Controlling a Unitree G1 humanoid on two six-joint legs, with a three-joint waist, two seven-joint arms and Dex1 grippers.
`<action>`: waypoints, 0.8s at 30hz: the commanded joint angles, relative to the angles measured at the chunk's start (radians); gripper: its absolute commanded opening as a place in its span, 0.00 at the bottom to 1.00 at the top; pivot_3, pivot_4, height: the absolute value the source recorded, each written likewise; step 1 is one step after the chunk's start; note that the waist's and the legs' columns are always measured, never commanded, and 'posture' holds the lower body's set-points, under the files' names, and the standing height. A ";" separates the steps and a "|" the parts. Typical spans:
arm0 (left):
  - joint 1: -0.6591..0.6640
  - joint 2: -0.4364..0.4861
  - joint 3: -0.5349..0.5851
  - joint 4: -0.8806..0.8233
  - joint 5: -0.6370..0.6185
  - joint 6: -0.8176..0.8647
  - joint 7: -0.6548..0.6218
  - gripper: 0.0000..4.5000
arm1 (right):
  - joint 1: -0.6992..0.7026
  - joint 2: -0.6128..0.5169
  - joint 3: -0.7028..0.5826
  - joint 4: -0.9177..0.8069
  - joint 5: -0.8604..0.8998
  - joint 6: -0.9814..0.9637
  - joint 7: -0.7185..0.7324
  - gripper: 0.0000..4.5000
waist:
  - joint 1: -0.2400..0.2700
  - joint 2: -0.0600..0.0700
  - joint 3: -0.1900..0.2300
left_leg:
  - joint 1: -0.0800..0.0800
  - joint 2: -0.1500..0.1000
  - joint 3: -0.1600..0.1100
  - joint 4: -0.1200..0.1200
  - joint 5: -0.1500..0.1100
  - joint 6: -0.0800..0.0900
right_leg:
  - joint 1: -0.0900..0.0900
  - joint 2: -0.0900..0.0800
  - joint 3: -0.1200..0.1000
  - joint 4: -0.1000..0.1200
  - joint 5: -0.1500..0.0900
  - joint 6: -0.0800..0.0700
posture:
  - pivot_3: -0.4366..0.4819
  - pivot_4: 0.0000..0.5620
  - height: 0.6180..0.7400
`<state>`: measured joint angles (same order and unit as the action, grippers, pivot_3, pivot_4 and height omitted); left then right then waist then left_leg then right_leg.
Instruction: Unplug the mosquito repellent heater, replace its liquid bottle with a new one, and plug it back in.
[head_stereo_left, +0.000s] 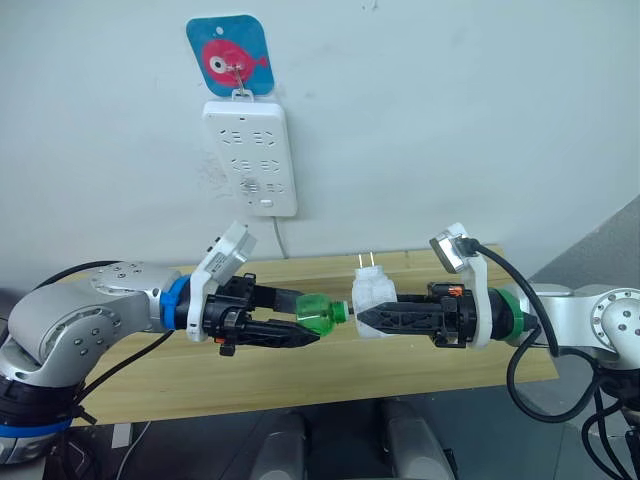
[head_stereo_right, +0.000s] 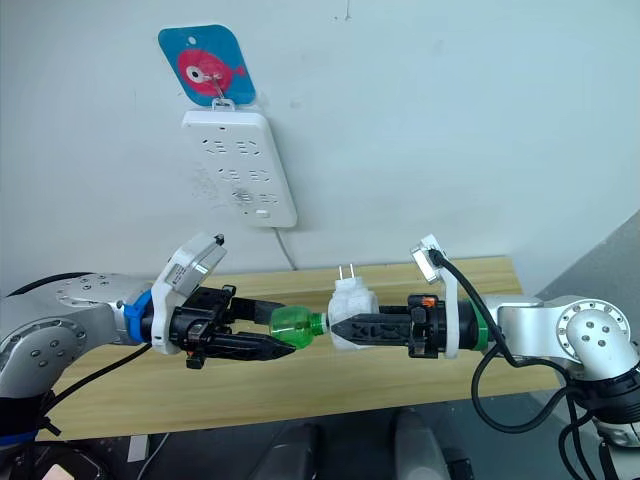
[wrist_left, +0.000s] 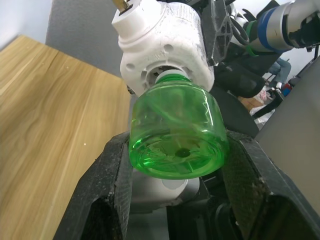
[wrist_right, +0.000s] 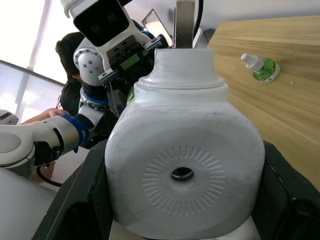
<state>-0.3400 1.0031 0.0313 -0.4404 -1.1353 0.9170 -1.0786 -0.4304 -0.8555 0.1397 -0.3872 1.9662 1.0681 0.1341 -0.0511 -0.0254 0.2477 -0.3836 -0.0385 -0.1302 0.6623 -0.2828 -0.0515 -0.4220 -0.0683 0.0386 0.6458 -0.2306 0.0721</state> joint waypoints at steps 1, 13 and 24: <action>0.033 0.024 0.060 -0.033 -0.008 -0.003 -0.046 0.49 | 0.014 -0.036 -0.038 -0.005 -0.007 0.012 0.022 0.67 | 0.000 0.000 0.000 | 0.000 0.000 0.000 0.000 0.000 0.000 | 0.000 0.000 0.000 0.000 0.000 0.000 | 0.47 0.40 1.00; 0.299 -0.125 0.019 -0.087 0.510 -0.539 -0.050 0.49 | 0.032 -0.099 0.168 0.211 -1.054 -0.152 0.107 0.67 | 0.013 0.000 0.000 | 0.000 0.000 0.005 0.000 0.000 0.000 | -0.001 -0.001 0.003 -0.001 0.000 0.000 | 0.47 0.40 1.00; 0.330 -0.266 -0.004 -0.066 0.664 -0.700 0.045 0.49 | -0.103 0.080 0.289 0.526 -1.497 -0.101 0.225 0.67 | 0.021 0.000 0.000 | 0.000 -0.001 0.004 0.000 0.000 0.000 | -0.002 -0.002 0.003 -0.001 0.001 -0.001 | 0.50 0.40 1.00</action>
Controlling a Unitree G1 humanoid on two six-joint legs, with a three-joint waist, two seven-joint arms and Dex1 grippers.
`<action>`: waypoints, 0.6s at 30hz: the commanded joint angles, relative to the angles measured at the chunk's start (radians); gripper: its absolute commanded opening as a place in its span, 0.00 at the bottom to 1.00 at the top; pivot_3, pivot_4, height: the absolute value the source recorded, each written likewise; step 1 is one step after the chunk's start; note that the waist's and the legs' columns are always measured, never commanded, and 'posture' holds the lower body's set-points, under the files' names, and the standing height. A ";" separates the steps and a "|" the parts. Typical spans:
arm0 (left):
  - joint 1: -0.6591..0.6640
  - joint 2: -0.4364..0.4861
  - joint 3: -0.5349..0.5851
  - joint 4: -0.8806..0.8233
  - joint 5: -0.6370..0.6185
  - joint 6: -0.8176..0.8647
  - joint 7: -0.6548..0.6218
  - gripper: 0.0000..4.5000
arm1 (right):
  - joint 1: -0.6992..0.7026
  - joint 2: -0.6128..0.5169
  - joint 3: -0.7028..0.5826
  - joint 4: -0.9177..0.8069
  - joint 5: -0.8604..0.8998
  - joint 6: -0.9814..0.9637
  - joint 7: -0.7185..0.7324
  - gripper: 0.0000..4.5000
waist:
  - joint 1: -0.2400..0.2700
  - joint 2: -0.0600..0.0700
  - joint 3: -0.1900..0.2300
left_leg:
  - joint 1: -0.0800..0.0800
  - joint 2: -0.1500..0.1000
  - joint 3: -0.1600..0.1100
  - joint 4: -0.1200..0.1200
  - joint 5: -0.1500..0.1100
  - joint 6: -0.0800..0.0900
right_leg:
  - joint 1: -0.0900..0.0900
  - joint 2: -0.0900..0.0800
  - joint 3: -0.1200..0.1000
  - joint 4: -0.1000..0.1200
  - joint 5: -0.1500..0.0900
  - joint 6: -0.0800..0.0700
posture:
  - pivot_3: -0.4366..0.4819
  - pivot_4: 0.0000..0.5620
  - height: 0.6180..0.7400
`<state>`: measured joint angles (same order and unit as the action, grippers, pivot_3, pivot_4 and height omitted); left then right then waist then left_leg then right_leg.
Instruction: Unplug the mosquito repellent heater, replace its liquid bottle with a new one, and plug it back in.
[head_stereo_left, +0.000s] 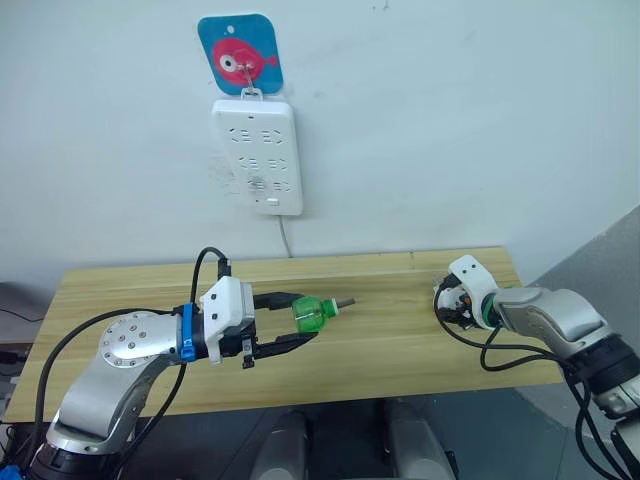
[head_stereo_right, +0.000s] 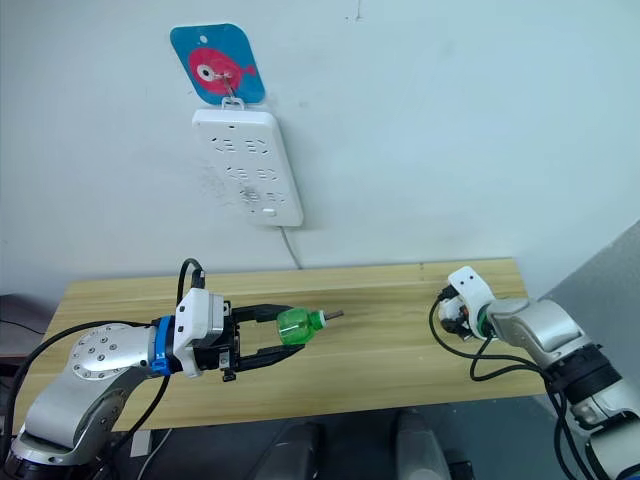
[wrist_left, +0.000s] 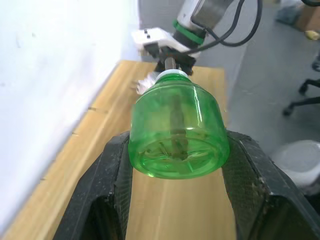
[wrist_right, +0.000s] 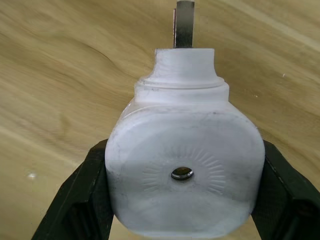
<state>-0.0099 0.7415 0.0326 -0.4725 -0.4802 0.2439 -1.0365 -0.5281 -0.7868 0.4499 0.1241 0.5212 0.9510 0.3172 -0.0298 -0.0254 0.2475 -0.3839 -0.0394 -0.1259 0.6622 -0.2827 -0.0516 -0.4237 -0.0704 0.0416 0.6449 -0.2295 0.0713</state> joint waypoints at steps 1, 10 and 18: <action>0.000 -0.005 -0.008 -0.035 0.012 -0.030 0.003 0.49 | -0.005 0.020 -0.029 0.021 -0.066 0.024 0.053 0.67 | 0.000 0.000 0.000 | 0.000 0.000 0.000 0.000 0.000 0.000 | 0.000 0.000 0.000 0.000 0.000 0.000 | 0.50 0.40 1.00; -0.025 -0.023 -0.023 -0.014 0.031 -0.046 0.009 0.49 | 0.013 0.068 -0.141 -0.008 -0.126 0.105 0.091 1.00 | 0.000 0.000 0.000 | 0.000 0.000 0.000 0.000 0.000 0.000 | 0.000 0.000 0.000 0.001 0.000 0.000 | 0.49 0.39 1.00; -0.017 -0.084 -0.037 -0.015 0.046 -0.051 0.068 0.49 | 0.125 0.050 -0.392 -0.362 -0.009 0.258 0.125 1.00 | 0.000 0.000 0.000 | 0.000 -0.001 -0.001 0.000 0.000 0.000 | 0.001 0.000 -0.001 0.001 0.000 0.000 | 0.47 0.39 1.00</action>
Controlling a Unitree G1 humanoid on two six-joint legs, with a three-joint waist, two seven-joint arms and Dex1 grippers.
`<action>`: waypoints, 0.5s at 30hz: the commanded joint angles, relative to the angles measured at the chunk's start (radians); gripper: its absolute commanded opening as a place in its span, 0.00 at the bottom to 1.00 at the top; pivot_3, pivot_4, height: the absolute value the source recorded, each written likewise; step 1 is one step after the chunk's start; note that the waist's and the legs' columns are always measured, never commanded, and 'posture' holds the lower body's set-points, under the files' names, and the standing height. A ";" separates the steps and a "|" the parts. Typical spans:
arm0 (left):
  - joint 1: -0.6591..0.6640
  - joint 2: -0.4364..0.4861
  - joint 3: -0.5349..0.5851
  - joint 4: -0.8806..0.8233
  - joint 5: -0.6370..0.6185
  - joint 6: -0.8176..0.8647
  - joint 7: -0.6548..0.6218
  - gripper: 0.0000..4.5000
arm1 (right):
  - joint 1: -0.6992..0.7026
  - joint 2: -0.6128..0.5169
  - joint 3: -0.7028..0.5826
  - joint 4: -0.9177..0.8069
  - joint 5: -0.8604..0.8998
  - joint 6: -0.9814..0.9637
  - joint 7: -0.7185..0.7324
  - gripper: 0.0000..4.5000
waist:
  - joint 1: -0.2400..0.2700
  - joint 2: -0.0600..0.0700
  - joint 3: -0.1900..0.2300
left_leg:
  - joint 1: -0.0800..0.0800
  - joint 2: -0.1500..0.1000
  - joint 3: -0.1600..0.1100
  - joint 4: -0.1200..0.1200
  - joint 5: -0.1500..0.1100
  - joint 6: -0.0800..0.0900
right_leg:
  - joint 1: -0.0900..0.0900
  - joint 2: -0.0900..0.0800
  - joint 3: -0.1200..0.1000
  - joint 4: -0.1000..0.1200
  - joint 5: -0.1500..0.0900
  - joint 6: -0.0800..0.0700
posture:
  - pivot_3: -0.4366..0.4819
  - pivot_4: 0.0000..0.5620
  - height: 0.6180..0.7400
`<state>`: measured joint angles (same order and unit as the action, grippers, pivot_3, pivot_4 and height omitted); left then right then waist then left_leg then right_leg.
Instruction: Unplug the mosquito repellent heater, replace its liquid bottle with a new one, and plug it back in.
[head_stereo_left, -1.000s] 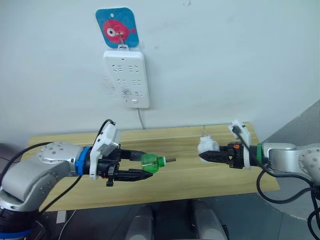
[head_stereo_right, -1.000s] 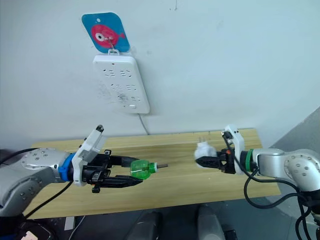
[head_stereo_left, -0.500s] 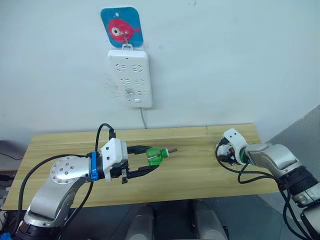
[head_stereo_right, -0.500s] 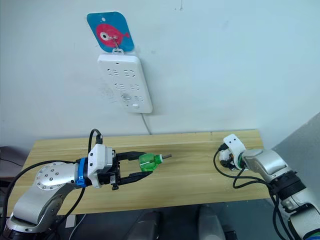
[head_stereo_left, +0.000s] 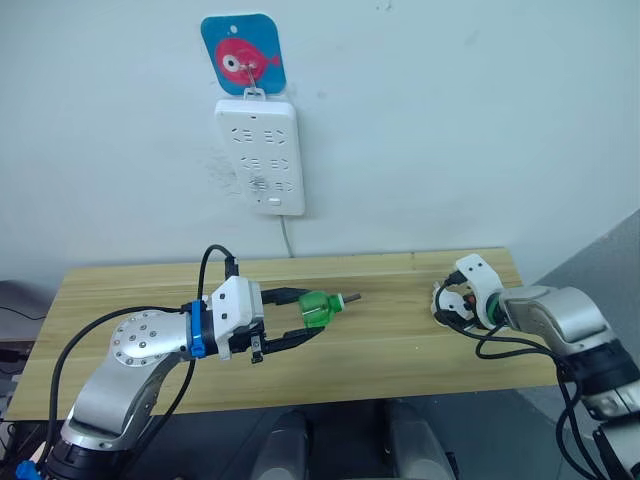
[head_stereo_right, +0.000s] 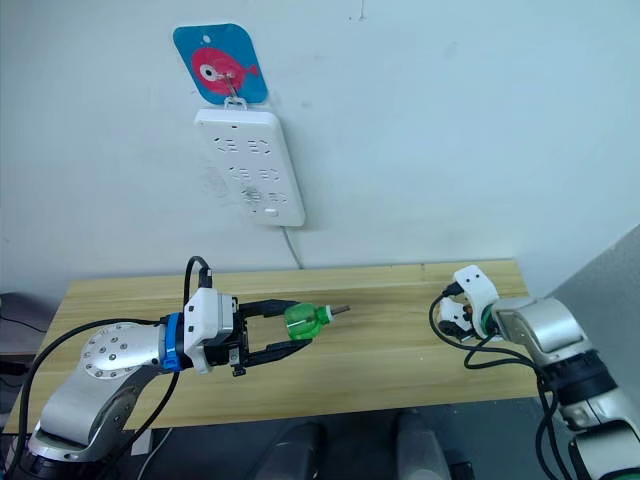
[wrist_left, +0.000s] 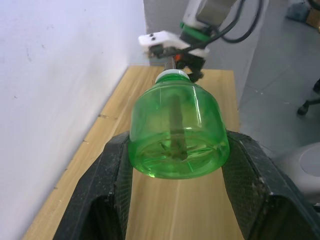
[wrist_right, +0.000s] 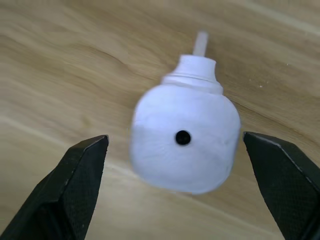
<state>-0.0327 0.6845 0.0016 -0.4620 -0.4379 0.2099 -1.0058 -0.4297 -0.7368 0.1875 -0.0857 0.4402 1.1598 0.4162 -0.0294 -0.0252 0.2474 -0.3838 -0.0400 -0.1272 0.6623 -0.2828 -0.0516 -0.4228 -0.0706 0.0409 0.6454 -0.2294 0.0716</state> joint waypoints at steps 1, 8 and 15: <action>0.008 -0.050 -0.009 -0.026 0.006 -0.017 0.063 0.49 | 0.044 0.024 -0.199 -0.219 0.128 0.080 0.034 1.00 | 0.000 0.000 0.000 | 0.000 0.000 0.000 0.000 0.000 0.000 | 0.000 0.000 0.000 0.000 0.000 0.000 | 0.47 0.39 1.00; -0.013 -0.252 -0.039 0.021 0.065 -0.069 0.248 0.49 | 0.166 0.449 -0.528 -0.524 0.524 0.115 -0.092 1.00 | -0.002 0.000 -0.001 | 0.002 0.001 -0.002 0.000 0.000 0.000 | 0.002 0.001 -0.002 0.001 0.000 0.000 | 0.42 0.39 1.00; -0.020 -0.300 -0.049 0.030 0.069 -0.033 0.312 0.49 | 0.149 0.663 -0.524 -0.478 0.754 0.099 -0.323 1.00 | -0.007 0.001 -0.002 | 0.003 0.001 0.000 0.001 0.000 -0.001 | 0.002 0.001 0.001 0.001 0.003 0.000 | 0.43 0.38 1.00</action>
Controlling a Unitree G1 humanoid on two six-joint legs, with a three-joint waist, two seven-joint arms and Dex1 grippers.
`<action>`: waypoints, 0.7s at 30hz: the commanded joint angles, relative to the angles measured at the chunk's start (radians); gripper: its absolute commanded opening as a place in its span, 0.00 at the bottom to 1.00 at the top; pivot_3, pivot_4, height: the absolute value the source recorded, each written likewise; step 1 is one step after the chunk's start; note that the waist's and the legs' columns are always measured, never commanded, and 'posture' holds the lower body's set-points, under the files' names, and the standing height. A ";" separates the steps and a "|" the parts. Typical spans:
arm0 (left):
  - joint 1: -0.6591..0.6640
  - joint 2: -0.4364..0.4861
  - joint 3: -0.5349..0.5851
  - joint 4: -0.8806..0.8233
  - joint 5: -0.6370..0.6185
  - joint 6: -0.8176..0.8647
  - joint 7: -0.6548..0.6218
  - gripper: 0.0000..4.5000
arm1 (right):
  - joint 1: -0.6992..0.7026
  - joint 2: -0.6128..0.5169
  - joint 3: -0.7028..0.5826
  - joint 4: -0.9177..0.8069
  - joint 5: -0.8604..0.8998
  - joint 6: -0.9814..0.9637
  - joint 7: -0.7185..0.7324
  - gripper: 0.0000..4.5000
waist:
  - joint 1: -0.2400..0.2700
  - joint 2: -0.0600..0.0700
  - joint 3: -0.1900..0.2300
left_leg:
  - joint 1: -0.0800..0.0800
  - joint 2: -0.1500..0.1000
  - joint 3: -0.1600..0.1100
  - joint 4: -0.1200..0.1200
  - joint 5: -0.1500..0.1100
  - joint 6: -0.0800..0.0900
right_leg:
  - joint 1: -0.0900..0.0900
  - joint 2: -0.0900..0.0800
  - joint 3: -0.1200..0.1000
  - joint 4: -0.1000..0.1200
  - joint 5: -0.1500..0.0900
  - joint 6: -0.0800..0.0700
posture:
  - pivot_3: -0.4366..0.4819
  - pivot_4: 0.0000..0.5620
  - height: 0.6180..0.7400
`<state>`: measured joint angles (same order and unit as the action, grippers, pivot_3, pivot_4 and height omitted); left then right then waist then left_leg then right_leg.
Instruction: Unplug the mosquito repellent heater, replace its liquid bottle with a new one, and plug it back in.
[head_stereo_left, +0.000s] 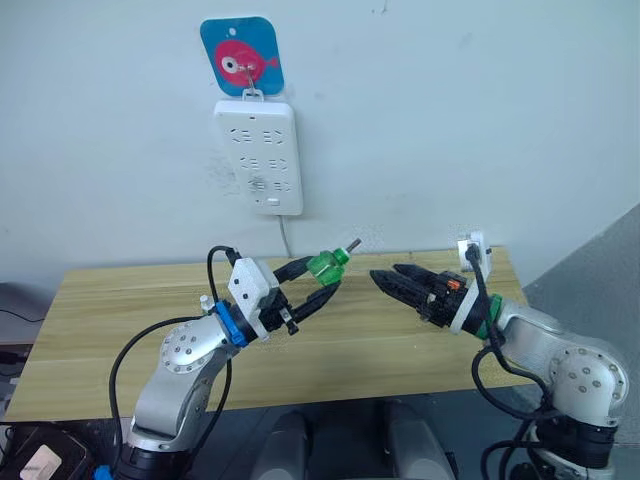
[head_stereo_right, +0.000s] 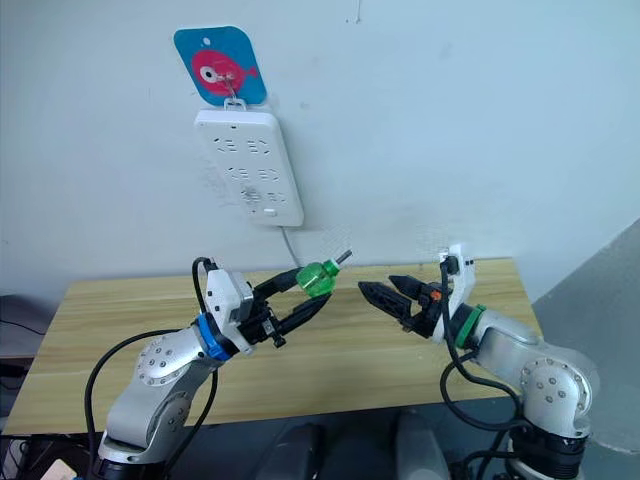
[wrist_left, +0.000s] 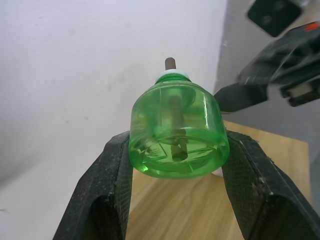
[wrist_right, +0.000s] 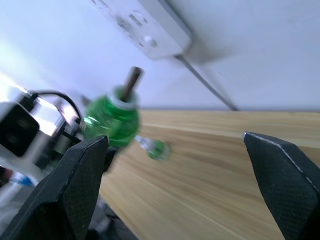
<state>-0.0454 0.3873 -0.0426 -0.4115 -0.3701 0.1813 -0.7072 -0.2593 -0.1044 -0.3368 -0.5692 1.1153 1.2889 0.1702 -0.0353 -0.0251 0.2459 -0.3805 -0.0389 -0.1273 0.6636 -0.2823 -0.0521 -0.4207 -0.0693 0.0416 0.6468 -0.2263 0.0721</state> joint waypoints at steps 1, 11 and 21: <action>-0.008 -0.005 -0.005 -0.025 -0.002 0.000 0.019 0.49 | -0.030 0.043 0.018 0.019 0.076 -0.037 -0.097 1.00 | -0.002 0.001 -0.001 | 0.000 0.000 0.000 0.000 0.000 0.000 | 0.000 0.000 0.000 0.000 0.000 0.000 | 0.43 0.38 1.00; -0.012 -0.007 -0.033 -0.051 0.003 0.001 0.044 0.49 | -0.118 0.112 0.142 0.119 0.067 -0.157 -0.159 1.00 | -0.009 0.003 -0.002 | 0.000 0.000 -0.001 -0.001 0.000 0.000 | -0.001 0.000 0.000 0.000 0.000 0.000 | 0.46 0.37 1.00; -0.017 -0.011 -0.041 -0.056 0.010 -0.019 0.065 0.49 | -0.114 0.090 0.190 0.131 0.140 -0.175 -0.173 0.79 | -0.009 0.003 -0.002 | 0.000 0.000 -0.001 -0.001 0.000 0.000 | -0.001 0.000 0.000 0.000 0.000 0.000 | 0.46 0.36 1.00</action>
<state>-0.0522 0.3796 -0.0782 -0.4232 -0.3651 0.1863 -0.6439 -0.3718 -0.0134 -0.1596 -0.4193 1.2186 1.1315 -0.0027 -0.0441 -0.0223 0.2438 -0.3808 -0.0392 -0.1279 0.6628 -0.2822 -0.0520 -0.4214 -0.0691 0.0412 0.6472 -0.2262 0.0718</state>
